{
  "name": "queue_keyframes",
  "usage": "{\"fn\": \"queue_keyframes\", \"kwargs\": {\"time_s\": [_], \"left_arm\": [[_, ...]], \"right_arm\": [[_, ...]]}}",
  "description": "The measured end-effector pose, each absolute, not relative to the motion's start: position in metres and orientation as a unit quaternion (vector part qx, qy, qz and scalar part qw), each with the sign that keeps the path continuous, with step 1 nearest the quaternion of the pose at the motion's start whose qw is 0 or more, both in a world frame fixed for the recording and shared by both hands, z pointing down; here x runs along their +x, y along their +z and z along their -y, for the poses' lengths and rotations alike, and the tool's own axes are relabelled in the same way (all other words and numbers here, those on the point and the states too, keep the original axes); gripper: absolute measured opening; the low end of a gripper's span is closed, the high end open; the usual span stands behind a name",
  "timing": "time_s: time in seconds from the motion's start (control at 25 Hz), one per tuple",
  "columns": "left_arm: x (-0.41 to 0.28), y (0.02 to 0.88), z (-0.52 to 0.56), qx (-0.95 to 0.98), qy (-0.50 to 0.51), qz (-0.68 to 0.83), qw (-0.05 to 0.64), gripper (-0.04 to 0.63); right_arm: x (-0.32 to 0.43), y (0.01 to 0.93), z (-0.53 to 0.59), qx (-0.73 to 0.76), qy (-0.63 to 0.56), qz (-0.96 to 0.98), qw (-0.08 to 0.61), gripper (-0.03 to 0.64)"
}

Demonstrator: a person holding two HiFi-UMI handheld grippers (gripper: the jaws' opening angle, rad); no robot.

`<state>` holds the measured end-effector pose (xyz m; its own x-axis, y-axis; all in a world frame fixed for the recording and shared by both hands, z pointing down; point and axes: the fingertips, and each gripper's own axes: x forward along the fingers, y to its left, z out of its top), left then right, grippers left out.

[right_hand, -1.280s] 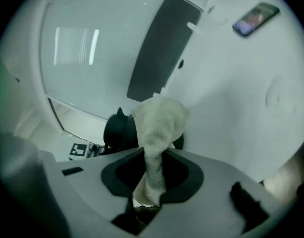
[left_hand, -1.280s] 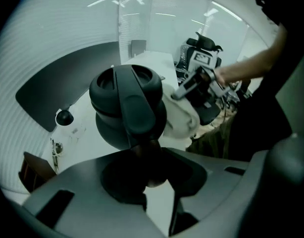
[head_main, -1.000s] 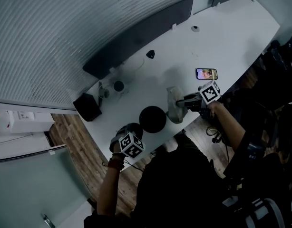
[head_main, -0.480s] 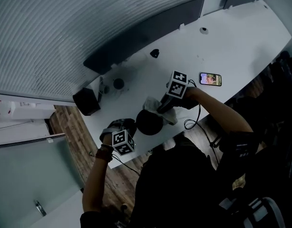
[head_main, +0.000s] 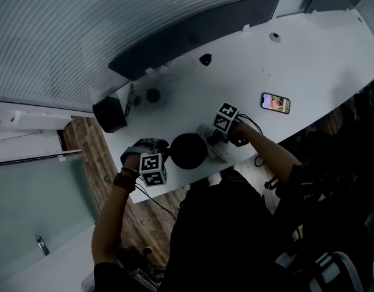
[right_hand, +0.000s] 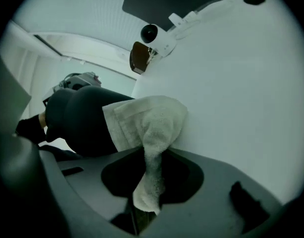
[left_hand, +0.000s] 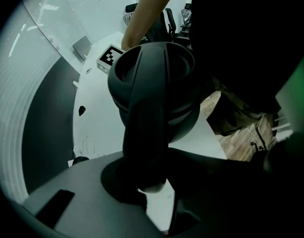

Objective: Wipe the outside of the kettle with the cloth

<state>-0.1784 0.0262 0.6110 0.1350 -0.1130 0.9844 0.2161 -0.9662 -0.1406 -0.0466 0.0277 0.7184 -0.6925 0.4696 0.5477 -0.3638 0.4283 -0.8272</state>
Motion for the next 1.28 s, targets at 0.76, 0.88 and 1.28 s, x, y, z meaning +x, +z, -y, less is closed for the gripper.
{"fn": "queue_keyframes", "kwargs": {"time_s": [0.76, 0.88, 1.28], "left_arm": [[-0.171, 0.613, -0.001, -0.72, -0.669, 0.082, 0.164, 0.1], [-0.172, 0.613, -0.001, -0.72, -0.671, 0.081, 0.157, 0.098], [-0.169, 0.613, -0.001, -0.717, -0.672, 0.085, 0.165, 0.098]], "right_arm": [[-0.099, 0.565, 0.013, -0.21, 0.513, 0.788, 0.267, 0.084], [-0.096, 0.576, 0.02, -0.194, 0.527, 0.784, 0.263, 0.084], [-0.068, 0.693, 0.004, -0.088, 0.601, 0.725, 0.325, 0.084]]}}
